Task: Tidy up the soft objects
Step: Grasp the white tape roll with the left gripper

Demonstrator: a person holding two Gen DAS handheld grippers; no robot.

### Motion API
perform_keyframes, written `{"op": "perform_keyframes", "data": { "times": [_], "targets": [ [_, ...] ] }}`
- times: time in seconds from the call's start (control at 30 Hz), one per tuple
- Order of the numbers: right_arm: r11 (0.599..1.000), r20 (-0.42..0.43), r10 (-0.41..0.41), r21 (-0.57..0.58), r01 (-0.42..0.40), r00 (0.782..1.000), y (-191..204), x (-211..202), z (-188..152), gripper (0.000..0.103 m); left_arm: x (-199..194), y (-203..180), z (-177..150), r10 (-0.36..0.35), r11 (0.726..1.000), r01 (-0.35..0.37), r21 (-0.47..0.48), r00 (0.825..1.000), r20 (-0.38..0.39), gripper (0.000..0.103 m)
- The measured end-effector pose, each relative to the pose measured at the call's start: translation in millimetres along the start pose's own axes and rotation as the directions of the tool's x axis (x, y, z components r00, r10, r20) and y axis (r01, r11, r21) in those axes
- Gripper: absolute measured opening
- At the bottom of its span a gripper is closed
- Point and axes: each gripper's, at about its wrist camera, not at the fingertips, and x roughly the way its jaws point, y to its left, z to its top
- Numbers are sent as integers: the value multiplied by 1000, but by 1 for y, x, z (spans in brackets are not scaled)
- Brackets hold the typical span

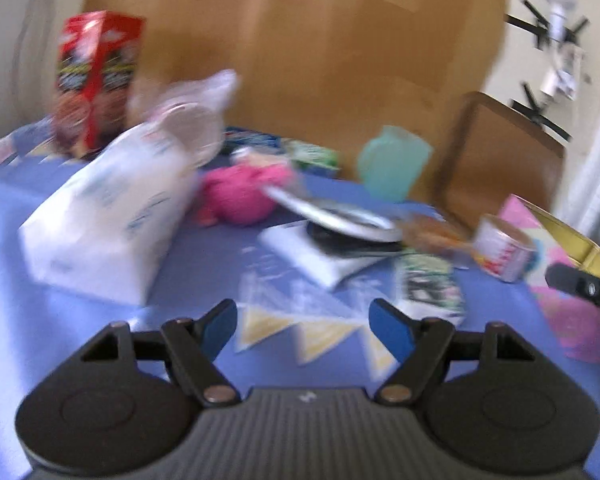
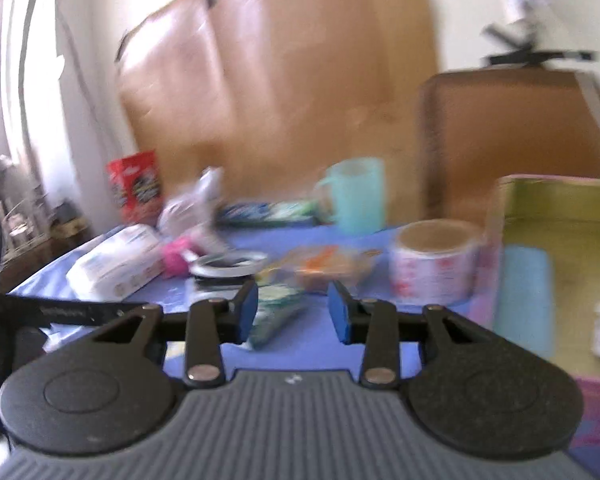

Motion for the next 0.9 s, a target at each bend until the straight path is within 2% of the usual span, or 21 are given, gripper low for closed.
{"op": "perform_keyframes", "data": {
  "times": [0.07, 0.13, 0.23, 0.3, 0.4, 0.47, 0.5, 0.6, 0.7, 0.8, 0.87, 0.9],
  "targets": [
    [1000, -39, 31, -5, -31, 999, 16, 23, 9, 42, 3, 10, -4, -7, 999, 8, -38, 1000, 13, 75],
    [997, -64, 60, -49, -64, 996, 35, 41, 14, 42, 0, 13, -2, -44, 997, 47, -60, 998, 52, 78],
    [972, -107, 58, -219, -81, 993, 67, 76, 16, 46, -3, 17, -1, -71, 994, 77, -74, 995, 74, 78],
    [925, -138, 48, -368, -97, 989, 88, 97, 14, 46, -5, 22, -1, -91, 990, 101, -99, 991, 97, 78],
    [854, -172, 8, -510, -96, 985, 105, 124, 12, 46, -10, 30, -2, -106, 981, 122, -149, 988, 115, 78],
    [834, -214, -13, -541, -107, 977, 108, 138, 12, 42, -9, 36, 0, -118, 975, 137, -176, 986, 119, 78],
    [830, -236, -23, -546, -113, 972, 108, 141, 11, 22, -9, 38, 0, -121, 972, 143, -188, 985, 122, 78],
    [831, -269, -9, -538, -142, 963, 107, 126, 7, 12, -11, 41, 0, -129, 965, 155, -212, 983, 134, 80],
    [838, -277, 22, -519, -169, 961, 111, 90, -6, 12, -10, 44, 1, -143, 962, 169, -215, 981, 132, 80],
    [864, -313, 85, -450, -226, 946, 114, 53, -22, 12, -10, 41, -1, -168, 961, 191, -202, 977, 128, 80],
    [879, -309, 91, -422, -222, 947, 117, 31, -34, 15, -9, 37, -1, -198, 957, 214, -195, 975, 98, 79],
    [884, -302, 89, -415, -215, 949, 117, 23, -39, 28, -8, 35, -2, -217, 953, 228, -198, 973, 75, 78]
  ]
}}
